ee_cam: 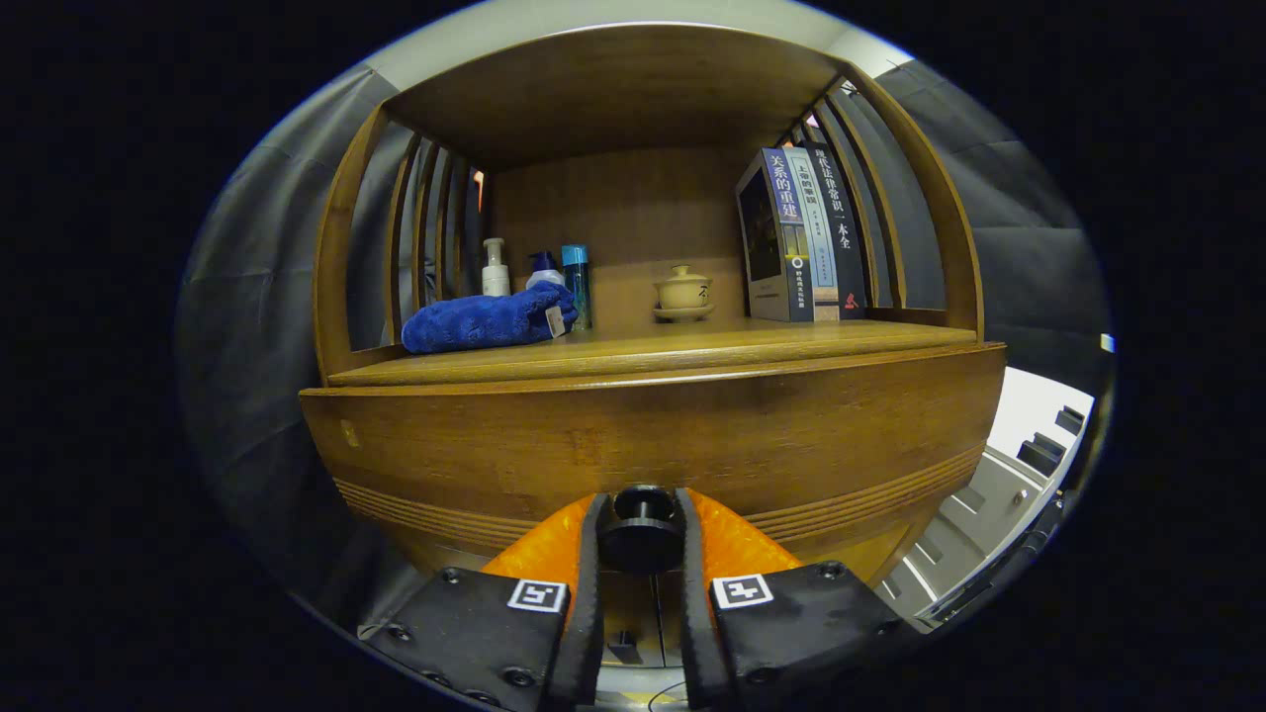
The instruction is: Pull open the drawer, take out the items inside it, and place them on the countertop above the cabinet.
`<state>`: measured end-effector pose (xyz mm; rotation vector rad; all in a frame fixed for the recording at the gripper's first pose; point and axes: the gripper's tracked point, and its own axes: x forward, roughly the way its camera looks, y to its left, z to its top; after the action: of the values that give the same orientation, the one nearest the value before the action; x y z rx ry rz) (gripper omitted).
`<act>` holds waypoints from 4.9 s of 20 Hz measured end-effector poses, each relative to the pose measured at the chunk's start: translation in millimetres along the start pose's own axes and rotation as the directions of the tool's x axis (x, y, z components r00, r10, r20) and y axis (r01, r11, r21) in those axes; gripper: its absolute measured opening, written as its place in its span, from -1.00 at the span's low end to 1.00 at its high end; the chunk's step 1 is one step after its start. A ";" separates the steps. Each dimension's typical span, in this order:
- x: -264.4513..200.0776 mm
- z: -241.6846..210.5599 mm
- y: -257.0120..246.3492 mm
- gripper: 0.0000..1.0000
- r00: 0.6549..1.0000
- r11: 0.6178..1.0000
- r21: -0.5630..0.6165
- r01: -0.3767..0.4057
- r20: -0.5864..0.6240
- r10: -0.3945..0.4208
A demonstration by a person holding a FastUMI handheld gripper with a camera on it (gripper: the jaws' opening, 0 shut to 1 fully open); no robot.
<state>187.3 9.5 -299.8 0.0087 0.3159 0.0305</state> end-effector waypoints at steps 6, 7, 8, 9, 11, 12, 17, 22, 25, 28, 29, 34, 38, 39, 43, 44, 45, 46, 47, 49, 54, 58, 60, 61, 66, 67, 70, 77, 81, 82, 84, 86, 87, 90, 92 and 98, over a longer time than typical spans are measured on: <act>-37.6 -5.6 1.6 -0.19 1.000 1.000 0.005 -0.020 -0.024 0.020; -43.5 -6.5 2.3 -0.19 0.999 1.000 0.003 -0.025 -0.029 0.025; -49.2 -8.0 3.0 -0.20 0.999 0.999 0.007 -0.035 -0.036 0.035; -55.6 -8.9 4.6 -0.19 0.998 0.999 0.010 -0.046 -0.045 0.046; -66.5 -9.9 7.0 -0.20 0.997 0.998 0.013 -0.059 -0.051 0.060; -70.7 -10.2 6.8 -0.19 0.997 0.998 0.006 -0.063 -0.053 0.064; -95.1 -14.2 7.8 -0.20 0.996 0.998 -0.001 -0.070 -0.062 0.069; -118.9 -21.0 10.5 -0.20 0.993 0.996 -0.029 -0.086 -0.084 0.083; -132.7 -27.2 10.7 -0.20 0.990 0.995 -0.039 -0.095 -0.107 0.091; -143.5 -31.7 13.2 -0.20 0.987 0.994 -0.036 -0.101 -0.126 0.096; -146.1 -33.0 13.0 -0.20 0.986 0.995 -0.029 -0.100 -0.137 0.095; -149.7 -35.1 14.1 -0.20 0.986 0.994 -0.050 -0.098 -0.142 0.090; -149.9 -36.4 13.8 0.03 0.986 0.994 -0.054 -0.096 -0.146 0.087; -150.5 -36.9 15.7 0.17 0.985 0.993 -0.057 -0.100 -0.146 0.091; -155.6 -28.7 16.7 0.75 0.989 0.992 -0.083 -0.099 -0.119 0.088; -155.8 -24.9 16.8 0.89 0.991 0.992 -0.088 -0.094 -0.104 0.085; -157.8 -18.7 15.6 0.94 0.993 0.992 -0.091 -0.090 -0.082 0.083; -159.7 -10.1 14.1 0.95 0.995 0.992 -0.095 -0.085 -0.055 0.080; -162.2 -0.2 12.6 0.95 0.997 0.992 -0.096 -0.078 -0.022 0.076; -168.7 25.4 9.2 0.96 0.996 0.993 -0.099 -0.065 0.051 0.070; -174.2 116.5 1.9 0.96 0.980 0.997 0.015 -0.080 0.182 0.076; -147.2 193.6 -4.3 0.96 0.977 0.997 0.019 -0.070 0.201 0.065; -125.0 218.9 1.7 0.96 0.980 0.997 0.010 -0.078 0.184 0.075; -110.9 225.4 4.1 0.96 0.983 0.997 -0.029 -0.073 0.166 0.077; -39.3 174.7 15.7 0.97 0.994 0.990 -0.127 -0.068 -0.091 0.057; -30.2 153.6 15.7 0.97 0.983 0.989 -0.124 -0.075 -0.176 0.053; -17.1 94.0 12.8 0.98 0.924 0.991 -0.109 -0.072 -0.381 0.025; -18.1 -0.4 21.3 1.00 0.705 0.998 0.031 -0.058 -0.707 0.063; -25.0 -19.6 22.7 0.96 0.625 0.999 0.011 -0.052 -0.780 0.041; -26.9 -21.7 22.5 0.92 0.609 0.999 0.007 -0.049 -0.792 0.036; -31.2 -23.2 22.1 0.91 0.572 0.999 0.016 -0.048 -0.819 0.041; -34.2 -21.2 9.0 0.55 0.548 0.999 -0.028 -0.024 -0.837 -0.010; -33.7 -14.2 9.5 0.37 0.560 1.000 -0.008 -0.018 -0.829 0.004; -38.9 0.4 12.0 -0.02 0.573 0.999 0.029 -0.025 -0.818 0.038; -41.4 17.3 14.7 -0.05 0.604 0.998 0.024 -0.051 -0.795 0.050; -71.1 96.8 30.9 -0.05 0.670 0.980 0.066 -0.189 -0.721 0.178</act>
<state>149.0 37.8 -185.2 0.0141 1.1249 0.2454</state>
